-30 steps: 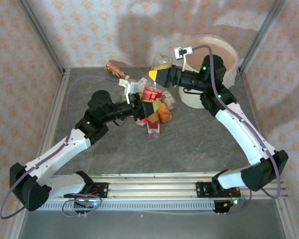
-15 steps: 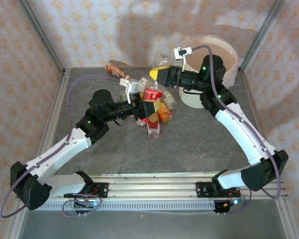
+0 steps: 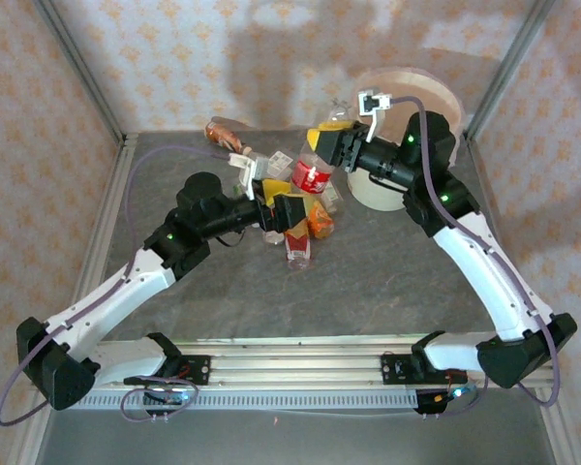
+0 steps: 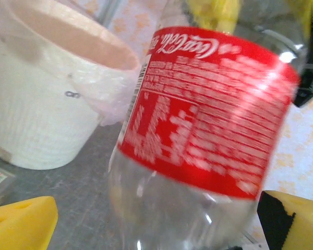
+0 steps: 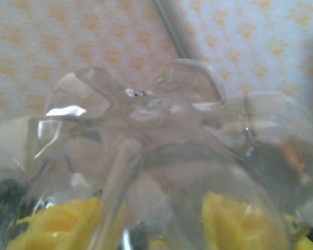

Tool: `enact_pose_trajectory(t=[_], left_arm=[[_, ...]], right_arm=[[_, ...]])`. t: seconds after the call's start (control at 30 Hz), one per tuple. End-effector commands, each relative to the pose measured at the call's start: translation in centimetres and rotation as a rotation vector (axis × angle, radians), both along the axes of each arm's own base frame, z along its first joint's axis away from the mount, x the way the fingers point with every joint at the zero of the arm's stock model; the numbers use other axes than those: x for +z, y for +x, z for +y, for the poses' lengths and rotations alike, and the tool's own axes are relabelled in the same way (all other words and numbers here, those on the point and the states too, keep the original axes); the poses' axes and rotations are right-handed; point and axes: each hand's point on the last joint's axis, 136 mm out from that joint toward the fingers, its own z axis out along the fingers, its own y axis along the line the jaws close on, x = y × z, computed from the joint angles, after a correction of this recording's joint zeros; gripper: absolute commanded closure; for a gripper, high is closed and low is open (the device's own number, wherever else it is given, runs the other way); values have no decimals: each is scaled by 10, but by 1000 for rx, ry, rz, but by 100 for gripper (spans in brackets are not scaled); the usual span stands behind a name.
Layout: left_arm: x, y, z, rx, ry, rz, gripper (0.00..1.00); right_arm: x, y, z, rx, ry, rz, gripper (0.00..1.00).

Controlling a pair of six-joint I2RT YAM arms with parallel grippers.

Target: Put the plastic bottles in the bin

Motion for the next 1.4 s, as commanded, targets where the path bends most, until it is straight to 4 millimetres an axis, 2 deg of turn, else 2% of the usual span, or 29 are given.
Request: enact_pose_trajectory(t=[0.0, 0.3, 0.47, 0.57, 0.8, 0.9, 0.97, 1.03, 1.17, 1.27, 1.37], left_arm=[[-2, 12, 27, 172, 38, -9, 0], [-36, 36, 88, 546, 137, 102, 0], [-50, 35, 105, 624, 171, 137, 0], [-58, 35, 115, 674, 201, 148, 0], [-65, 36, 124, 723, 206, 173, 0], [-67, 36, 126, 733, 211, 178, 0], [-68, 35, 128, 740, 217, 180, 0], [-70, 36, 129, 745, 224, 183, 0], [-74, 37, 131, 755, 229, 194, 0], [-79, 36, 132, 761, 238, 203, 0], [-84, 36, 135, 767, 255, 206, 0]], right_arm=[[16, 14, -31, -218, -84, -77, 59], [31, 60, -73, -500, -230, -115, 60], [36, 77, -100, -637, -322, -137, 61], [39, 90, -125, -748, -379, -147, 61], [45, 140, -206, -1044, -482, -149, 62], [45, 164, -225, -1091, -476, -147, 62], [43, 181, -225, -1056, -467, -144, 62], [34, 201, -216, -984, -454, -139, 63], [-10, 235, -192, -838, -503, -51, 66], [-44, 246, -180, -760, -526, 21, 66], [-69, 251, -163, -652, -533, 37, 62]])
